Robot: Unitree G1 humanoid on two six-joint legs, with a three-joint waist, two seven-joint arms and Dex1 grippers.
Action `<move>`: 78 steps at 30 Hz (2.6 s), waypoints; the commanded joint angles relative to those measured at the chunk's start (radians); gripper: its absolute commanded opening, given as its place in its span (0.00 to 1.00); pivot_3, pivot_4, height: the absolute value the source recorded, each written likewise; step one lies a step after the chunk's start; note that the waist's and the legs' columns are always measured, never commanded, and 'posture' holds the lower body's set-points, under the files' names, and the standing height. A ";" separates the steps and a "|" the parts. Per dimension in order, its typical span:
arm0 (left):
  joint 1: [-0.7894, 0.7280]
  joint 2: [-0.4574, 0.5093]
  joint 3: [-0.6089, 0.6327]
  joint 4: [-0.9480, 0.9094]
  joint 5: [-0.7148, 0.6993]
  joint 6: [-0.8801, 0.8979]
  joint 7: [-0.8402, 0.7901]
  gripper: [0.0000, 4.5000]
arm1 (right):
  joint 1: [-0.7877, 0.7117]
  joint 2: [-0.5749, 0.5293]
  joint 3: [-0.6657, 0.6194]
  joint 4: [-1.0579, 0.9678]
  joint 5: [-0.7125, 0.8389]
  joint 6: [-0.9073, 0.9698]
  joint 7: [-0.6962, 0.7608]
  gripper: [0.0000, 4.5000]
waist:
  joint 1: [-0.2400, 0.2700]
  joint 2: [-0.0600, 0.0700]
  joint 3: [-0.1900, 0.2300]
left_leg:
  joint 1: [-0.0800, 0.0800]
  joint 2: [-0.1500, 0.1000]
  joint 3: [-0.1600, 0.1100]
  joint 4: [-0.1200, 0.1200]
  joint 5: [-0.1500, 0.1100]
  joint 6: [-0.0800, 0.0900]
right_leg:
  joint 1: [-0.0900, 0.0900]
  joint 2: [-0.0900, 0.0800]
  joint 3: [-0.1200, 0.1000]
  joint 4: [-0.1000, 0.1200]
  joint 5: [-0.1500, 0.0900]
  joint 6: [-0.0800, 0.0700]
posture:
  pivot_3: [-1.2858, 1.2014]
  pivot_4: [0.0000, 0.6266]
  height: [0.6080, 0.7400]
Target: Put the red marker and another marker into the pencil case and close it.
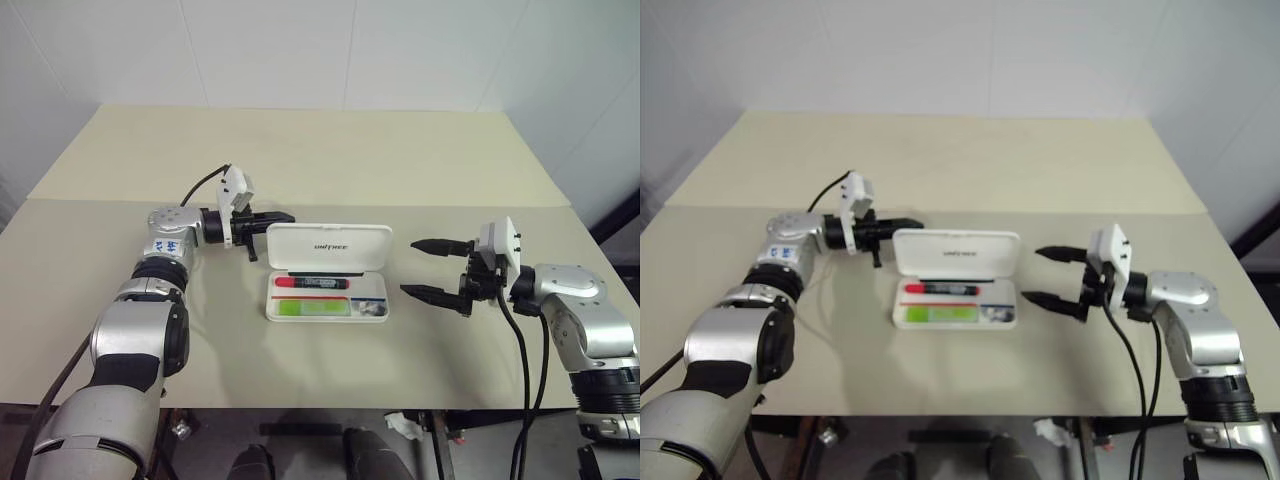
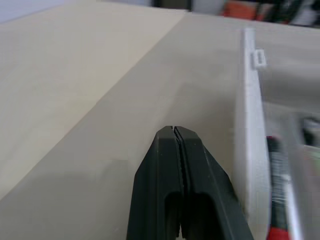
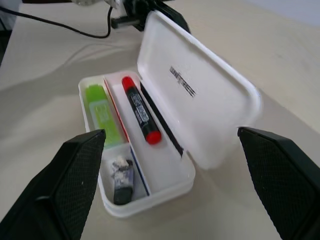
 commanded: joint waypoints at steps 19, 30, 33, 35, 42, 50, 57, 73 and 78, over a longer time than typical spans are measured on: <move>0.234 0.087 -0.310 -0.620 -0.206 0.078 -0.280 0.01 | -0.115 -0.079 -0.083 0.204 0.076 -0.044 0.176 1.00 | 0.001 0.001 0.000 | 0.000 0.000 -0.001 0.004 0.000 0.000 | 0.000 0.000 0.000 0.004 0.000 0.000 | 0.52 0.24 1.00; 0.236 0.102 -0.415 -0.569 -0.080 -0.041 -0.280 0.01 | -0.126 -0.077 -0.081 0.226 0.060 -0.071 0.189 1.00 | 0.000 0.001 0.000 | 0.001 0.000 -0.001 0.004 0.000 0.000 | 0.001 0.000 0.001 0.005 0.000 0.000 | 0.52 0.24 1.00; 0.224 0.117 -0.463 -0.522 0.012 -0.100 -0.243 0.01 | -0.114 -0.074 -0.083 0.215 0.061 -0.072 0.184 1.00 | 0.000 0.001 0.000 | 0.001 0.000 -0.001 0.004 0.000 0.000 | 0.001 0.000 0.001 0.005 0.000 -0.001 | 0.52 0.24 1.00; 0.217 0.121 -0.490 -0.479 0.055 -0.152 -0.246 0.01 | -0.107 -0.072 -0.086 0.206 0.064 -0.070 0.179 1.00 | 0.001 0.001 0.000 | 0.001 0.000 -0.001 0.004 0.000 0.000 | 0.001 0.000 0.001 0.005 0.000 -0.001 | 0.52 0.24 1.00; 0.198 0.081 -0.498 -0.410 0.080 -0.225 -0.215 0.01 | -0.102 -0.072 -0.084 0.200 0.066 -0.072 0.175 1.00 | -0.002 0.001 0.000 | 0.009 0.000 0.001 0.004 0.001 0.001 | 0.007 0.000 0.003 0.005 -0.001 -0.002 | 0.52 0.24 1.00; 0.214 0.055 -0.334 -0.450 -0.063 -0.140 -0.179 0.01 | -0.109 -0.062 -0.073 0.206 0.062 -0.077 0.172 1.00 | -0.003 0.001 0.000 | 0.008 0.000 0.001 0.004 0.001 0.002 | 0.007 0.000 0.003 0.005 -0.001 -0.001 | 0.52 0.24 1.00; 0.284 0.066 -0.189 -0.571 -0.174 -0.044 -0.150 0.01 | -0.125 -0.054 -0.063 0.220 0.055 -0.077 0.175 1.00 | -0.002 0.002 0.000 | 0.006 0.000 0.000 0.001 0.001 0.002 | 0.003 0.000 0.002 0.007 -0.001 -0.001 | 0.52 0.24 1.00; 0.515 0.245 0.042 -0.857 -0.404 0.211 -0.198 0.78 | -0.137 -0.037 -0.058 0.228 0.047 -0.073 0.176 1.00 | -0.001 0.002 0.001 | 0.007 0.000 0.000 0.002 0.001 0.002 | 0.003 0.000 0.002 0.007 -0.001 -0.002 | 0.52 0.24 1.00; 0.570 0.306 0.084 -0.887 -0.439 0.263 -0.207 0.99 | -0.153 -0.031 -0.054 0.255 0.036 -0.084 0.179 1.00 | -0.005 0.003 0.001 | 0.007 0.000 0.000 0.002 0.001 0.002 | 0.003 0.000 0.002 0.007 -0.001 -0.002 | 0.52 0.24 1.00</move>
